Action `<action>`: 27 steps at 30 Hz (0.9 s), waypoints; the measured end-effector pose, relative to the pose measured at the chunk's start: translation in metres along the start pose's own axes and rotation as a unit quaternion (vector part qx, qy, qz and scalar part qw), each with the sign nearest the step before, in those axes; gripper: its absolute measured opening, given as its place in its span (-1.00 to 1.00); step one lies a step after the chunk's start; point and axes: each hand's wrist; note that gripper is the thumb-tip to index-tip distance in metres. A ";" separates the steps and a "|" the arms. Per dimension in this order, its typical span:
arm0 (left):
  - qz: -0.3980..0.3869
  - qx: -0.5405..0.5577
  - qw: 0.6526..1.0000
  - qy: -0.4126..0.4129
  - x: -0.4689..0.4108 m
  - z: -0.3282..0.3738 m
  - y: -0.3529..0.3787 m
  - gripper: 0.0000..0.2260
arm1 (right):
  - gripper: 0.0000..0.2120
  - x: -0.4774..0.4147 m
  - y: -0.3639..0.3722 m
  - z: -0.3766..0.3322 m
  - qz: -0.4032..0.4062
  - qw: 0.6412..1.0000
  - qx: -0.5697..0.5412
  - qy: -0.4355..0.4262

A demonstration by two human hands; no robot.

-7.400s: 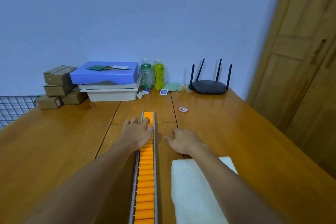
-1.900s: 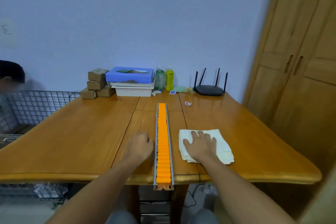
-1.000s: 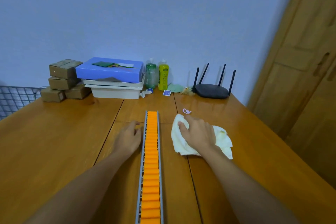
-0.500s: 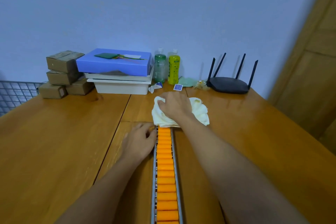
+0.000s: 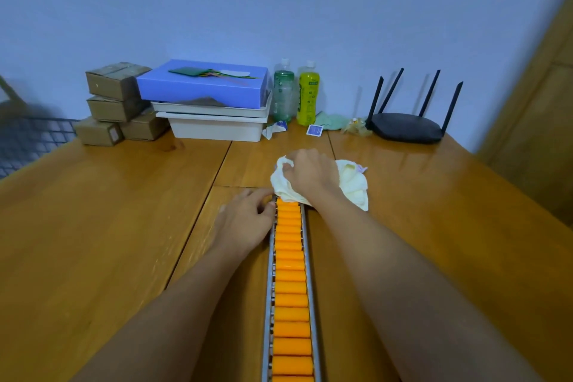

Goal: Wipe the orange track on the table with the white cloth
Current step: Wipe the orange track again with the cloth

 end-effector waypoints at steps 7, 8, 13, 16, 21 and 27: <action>0.001 0.002 1.000 0.000 -0.001 0.001 -0.001 -0.68 | -0.73 0.007 -0.017 0.012 -0.017 0.997 0.077 -0.008; 0.001 0.004 1.000 0.000 0.000 0.001 -0.001 -0.68 | -0.75 0.009 -0.020 0.015 -0.020 0.995 0.093 -0.007; -0.014 0.005 1.000 -0.008 0.002 0.003 -0.004 -0.67 | -0.74 0.021 -0.041 0.037 0.011 0.993 0.118 0.004; -0.020 0.009 1.000 -0.012 0.003 0.004 -0.005 -0.68 | -0.68 0.023 -0.061 0.037 0.035 0.998 0.048 0.014; -0.020 0.036 0.999 -0.025 0.005 0.007 -0.007 -0.73 | -0.69 0.044 -0.070 -0.003 0.033 0.998 -0.046 -0.020; -0.011 0.041 0.998 -0.043 0.005 0.001 -0.005 -0.73 | -0.71 0.065 -0.036 -0.030 -0.032 0.999 -0.011 -0.033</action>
Point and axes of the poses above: each hand's wrist, its own x-axis away from the middle knuckle, its own y-axis out of the palm, z = x × y, and after that the axes turned 1 degree about z, right-handed
